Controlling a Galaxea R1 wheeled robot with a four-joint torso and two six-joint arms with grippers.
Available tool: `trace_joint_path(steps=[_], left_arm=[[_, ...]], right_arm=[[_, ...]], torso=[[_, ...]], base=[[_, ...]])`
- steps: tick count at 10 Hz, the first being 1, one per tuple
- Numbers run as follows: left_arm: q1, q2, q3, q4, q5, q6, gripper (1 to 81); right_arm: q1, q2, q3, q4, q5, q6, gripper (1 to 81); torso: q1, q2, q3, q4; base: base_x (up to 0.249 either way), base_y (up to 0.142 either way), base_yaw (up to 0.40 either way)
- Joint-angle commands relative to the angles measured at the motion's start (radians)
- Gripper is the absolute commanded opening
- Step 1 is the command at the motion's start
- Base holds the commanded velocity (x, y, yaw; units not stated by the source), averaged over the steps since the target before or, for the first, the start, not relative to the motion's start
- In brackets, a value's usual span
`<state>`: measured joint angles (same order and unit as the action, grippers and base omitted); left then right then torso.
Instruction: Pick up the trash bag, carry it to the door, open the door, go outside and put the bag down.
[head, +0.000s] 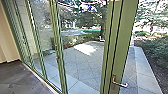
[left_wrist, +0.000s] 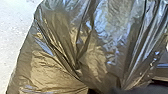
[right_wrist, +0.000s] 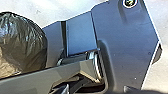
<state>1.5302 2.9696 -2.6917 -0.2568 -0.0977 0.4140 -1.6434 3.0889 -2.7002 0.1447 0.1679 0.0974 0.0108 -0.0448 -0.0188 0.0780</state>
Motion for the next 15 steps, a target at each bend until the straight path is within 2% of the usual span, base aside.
trace_joint_path(steps=[1, 8, 11, 13, 15], left_arm=[[-0.054, -0.004, -0.002, -0.004, 0.053, -0.003, 1.0], [-0.055, 0.002, -0.019, -0.007, 0.053, -0.012, 1.0], [-0.054, 0.0, -0.019, -0.009, 0.053, -0.012, 1.0], [-0.055, -0.001, -0.019, -0.009, 0.055, -0.014, 1.0], [-0.054, 0.0, -0.016, -0.009, 0.055, -0.015, 1.0]], right_arm=[[0.033, 0.019, 0.014, -0.017, -0.054, -0.01, 81.1], [0.035, 0.018, 0.019, 0.0, -0.053, -0.004, 81.1], [0.033, 0.012, 0.022, 0.003, -0.051, -0.005, 81.1], [0.024, -0.016, 0.076, -0.002, -0.051, -0.008, 81.1], [0.015, -0.112, 0.218, 0.0, -0.033, -0.005, 81.1]], torso=[[0.0, 0.0, 0.0, 0.0], [0.0, 0.0, 0.0, 0.0], [-0.002, -0.001, 0.001, 0.0], [-0.001, -0.001, 0.0, 0.0], [0.0, 0.0, 0.0, 0.0]], base=[[0.0, 0.0, 0.0], [0.0, 0.0, 0.0], [0.078, 0.0, 0.0], [0.0, 0.0, 0.0], [0.0, 0.0, 0.0]])
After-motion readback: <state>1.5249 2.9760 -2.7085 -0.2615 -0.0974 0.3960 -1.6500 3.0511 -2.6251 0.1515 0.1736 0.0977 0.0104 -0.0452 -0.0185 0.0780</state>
